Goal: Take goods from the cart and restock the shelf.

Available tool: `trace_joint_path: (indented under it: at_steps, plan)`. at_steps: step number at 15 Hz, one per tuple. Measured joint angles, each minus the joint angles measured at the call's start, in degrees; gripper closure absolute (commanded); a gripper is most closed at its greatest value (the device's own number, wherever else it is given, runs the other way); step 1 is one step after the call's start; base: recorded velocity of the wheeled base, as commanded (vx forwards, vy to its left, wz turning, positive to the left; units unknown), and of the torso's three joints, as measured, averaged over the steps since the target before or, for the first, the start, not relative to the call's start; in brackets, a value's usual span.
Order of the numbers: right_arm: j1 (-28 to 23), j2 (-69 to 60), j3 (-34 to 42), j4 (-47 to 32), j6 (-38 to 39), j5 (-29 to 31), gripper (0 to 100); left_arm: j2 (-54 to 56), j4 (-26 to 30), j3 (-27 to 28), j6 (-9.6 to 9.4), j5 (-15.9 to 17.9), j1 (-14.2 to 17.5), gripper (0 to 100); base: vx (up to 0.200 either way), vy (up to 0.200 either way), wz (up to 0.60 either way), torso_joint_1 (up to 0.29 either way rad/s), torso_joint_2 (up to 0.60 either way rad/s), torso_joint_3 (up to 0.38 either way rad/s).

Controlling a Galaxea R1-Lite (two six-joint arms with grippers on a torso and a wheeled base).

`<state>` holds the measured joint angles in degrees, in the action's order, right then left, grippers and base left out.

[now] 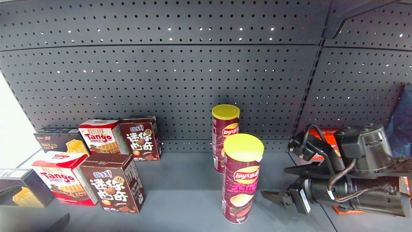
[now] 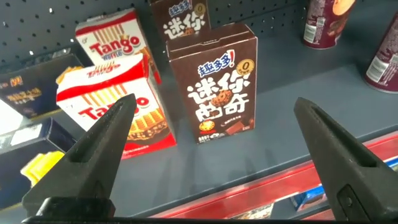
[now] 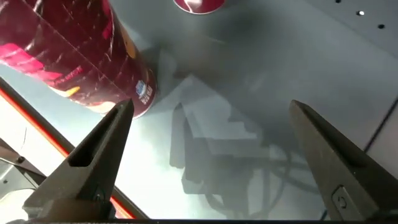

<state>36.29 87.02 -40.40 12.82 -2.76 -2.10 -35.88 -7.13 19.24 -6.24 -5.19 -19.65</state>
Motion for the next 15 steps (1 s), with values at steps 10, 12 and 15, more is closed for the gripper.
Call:
trace_joint_path:
  at_steps: [10, 12, 15]
  plan:
    - [2.29, 4.82, -2.51, 0.44, 0.07, 0.00, 0, -0.04, -0.04, -0.74, 0.99, 0.02, -0.02, 0, 0.000, 0.000, 0.00, 0.000, 0.00, 0.000]
    - [2.73, 5.51, -3.08, 0.44, 0.07, 0.00, 0, -0.06, -0.06, -0.83, 1.00, 0.02, -0.02, 0, 0.000, 0.000, 0.00, 0.000, 0.00, 0.000]
    - [2.86, 5.95, -3.17, 0.44, 0.13, 0.02, 0, -0.06, -0.06, -0.94, 1.02, 0.02, -0.07, 0, 0.000, 0.000, 0.00, 0.000, 0.00, 0.000]
